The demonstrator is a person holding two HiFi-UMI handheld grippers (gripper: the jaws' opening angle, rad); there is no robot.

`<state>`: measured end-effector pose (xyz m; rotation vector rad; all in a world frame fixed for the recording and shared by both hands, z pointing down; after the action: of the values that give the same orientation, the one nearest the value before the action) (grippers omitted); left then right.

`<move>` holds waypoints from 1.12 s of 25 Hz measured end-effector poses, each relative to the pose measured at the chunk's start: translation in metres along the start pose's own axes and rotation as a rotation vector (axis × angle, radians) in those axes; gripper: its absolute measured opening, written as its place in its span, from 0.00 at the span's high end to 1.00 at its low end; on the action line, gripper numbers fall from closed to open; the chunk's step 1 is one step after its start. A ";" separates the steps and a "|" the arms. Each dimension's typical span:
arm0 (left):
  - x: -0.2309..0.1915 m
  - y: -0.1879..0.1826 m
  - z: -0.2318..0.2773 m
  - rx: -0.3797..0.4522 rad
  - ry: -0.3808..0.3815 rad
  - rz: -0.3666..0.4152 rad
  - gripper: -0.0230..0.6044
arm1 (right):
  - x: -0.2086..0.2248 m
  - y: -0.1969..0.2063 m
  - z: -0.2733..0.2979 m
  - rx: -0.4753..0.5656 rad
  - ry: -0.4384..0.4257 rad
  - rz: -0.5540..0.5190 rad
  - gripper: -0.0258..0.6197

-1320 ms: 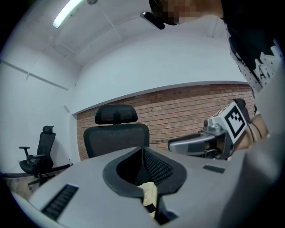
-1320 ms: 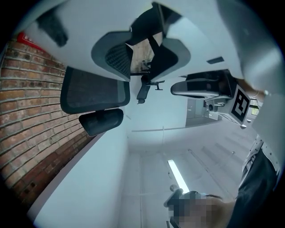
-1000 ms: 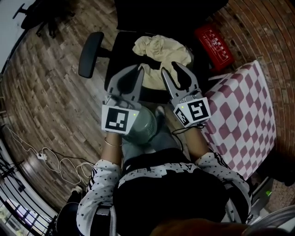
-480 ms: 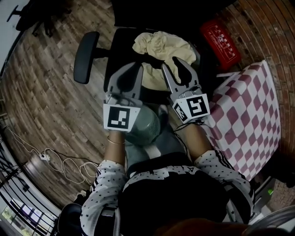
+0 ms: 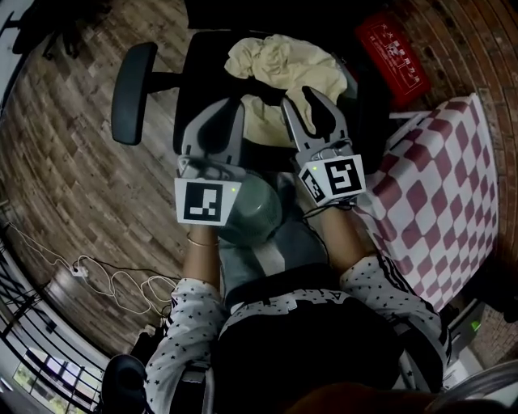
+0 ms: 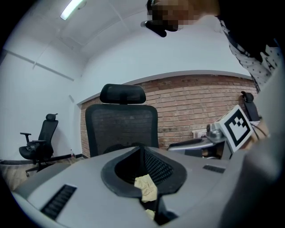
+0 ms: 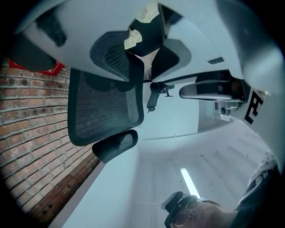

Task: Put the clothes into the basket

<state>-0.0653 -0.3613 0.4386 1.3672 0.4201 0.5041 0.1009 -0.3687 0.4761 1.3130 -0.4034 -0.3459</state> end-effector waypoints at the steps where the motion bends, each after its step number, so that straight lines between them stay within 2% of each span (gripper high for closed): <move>1: 0.000 0.004 0.001 -0.005 0.000 0.001 0.94 | 0.001 0.004 0.000 -0.003 0.006 0.003 0.74; 22: -0.004 0.073 0.026 0.014 -0.066 -0.036 0.94 | 0.021 0.088 0.027 -0.024 0.093 -0.053 0.72; 28: -0.015 0.086 0.036 0.053 -0.125 -0.022 0.94 | 0.023 0.107 0.042 -0.031 0.092 -0.072 0.71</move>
<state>-0.0656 -0.3885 0.5295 1.4356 0.3477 0.3890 0.1030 -0.3910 0.5908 1.3105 -0.2733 -0.3490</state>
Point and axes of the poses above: the fingertips, and each gripper's own axes: z forward along the fingers, x to its right, y out of its underside, the point moved 7 cm from there along -z, backward along the fingers, and after that the axes turned 3 degrees about -x, right-handed, at the moved point
